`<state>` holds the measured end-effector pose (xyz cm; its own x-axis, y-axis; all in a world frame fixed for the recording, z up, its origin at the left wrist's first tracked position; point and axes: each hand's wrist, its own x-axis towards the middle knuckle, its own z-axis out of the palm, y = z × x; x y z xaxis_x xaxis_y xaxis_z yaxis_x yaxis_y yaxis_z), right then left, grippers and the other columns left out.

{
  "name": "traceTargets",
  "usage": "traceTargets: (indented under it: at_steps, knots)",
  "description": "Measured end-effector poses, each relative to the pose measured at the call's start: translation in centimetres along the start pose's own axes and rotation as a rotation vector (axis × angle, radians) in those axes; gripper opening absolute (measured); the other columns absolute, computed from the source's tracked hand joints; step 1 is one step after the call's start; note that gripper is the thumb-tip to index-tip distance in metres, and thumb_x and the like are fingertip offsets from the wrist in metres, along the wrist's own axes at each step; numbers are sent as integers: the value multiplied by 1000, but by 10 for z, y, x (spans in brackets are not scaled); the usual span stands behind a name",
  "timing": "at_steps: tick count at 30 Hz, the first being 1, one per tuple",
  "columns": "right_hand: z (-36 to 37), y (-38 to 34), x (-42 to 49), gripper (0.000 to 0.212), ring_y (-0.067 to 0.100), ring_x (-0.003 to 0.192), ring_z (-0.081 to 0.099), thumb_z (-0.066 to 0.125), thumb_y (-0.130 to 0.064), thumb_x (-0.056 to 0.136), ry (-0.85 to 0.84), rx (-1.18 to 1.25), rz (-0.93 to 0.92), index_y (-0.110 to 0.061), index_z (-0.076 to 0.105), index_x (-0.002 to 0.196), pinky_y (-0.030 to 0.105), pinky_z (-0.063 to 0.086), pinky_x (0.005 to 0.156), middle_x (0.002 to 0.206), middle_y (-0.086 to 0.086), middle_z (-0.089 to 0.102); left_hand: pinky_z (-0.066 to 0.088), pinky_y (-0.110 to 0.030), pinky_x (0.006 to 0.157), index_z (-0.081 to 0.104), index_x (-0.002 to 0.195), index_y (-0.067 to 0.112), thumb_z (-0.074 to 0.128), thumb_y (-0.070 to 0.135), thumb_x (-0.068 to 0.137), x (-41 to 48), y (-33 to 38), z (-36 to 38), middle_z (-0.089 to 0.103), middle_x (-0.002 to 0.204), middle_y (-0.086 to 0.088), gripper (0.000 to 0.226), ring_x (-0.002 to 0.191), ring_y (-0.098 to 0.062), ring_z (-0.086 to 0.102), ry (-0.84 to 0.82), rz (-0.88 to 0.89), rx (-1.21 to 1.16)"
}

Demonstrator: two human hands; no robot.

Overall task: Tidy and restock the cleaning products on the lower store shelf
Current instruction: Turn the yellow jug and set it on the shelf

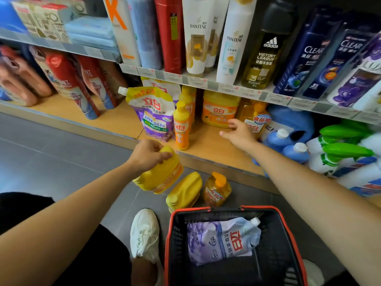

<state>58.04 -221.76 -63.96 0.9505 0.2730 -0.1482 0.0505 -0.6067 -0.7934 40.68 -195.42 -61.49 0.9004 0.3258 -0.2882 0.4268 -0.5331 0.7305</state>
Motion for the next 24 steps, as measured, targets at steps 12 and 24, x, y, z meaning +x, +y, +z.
traceTargets:
  at_steps: [12,24]
  knots:
    - [49,27,64,107,23,136,45,86,-28,75,146,384,190,-22,18,157,45,36,115,149,1,48,48,-28,72,76,106,12,68,35,96,43,-57,80,74,86,1,26,78,-12,65,1,-10,19]
    - [75,45,84,104,8,122,54,84,-9,73,240,534,118,-29,23,156,27,44,102,140,-4,55,49,-37,92,64,131,23,59,43,99,54,-85,111,68,122,1,38,109,-18,56,133,137,90]
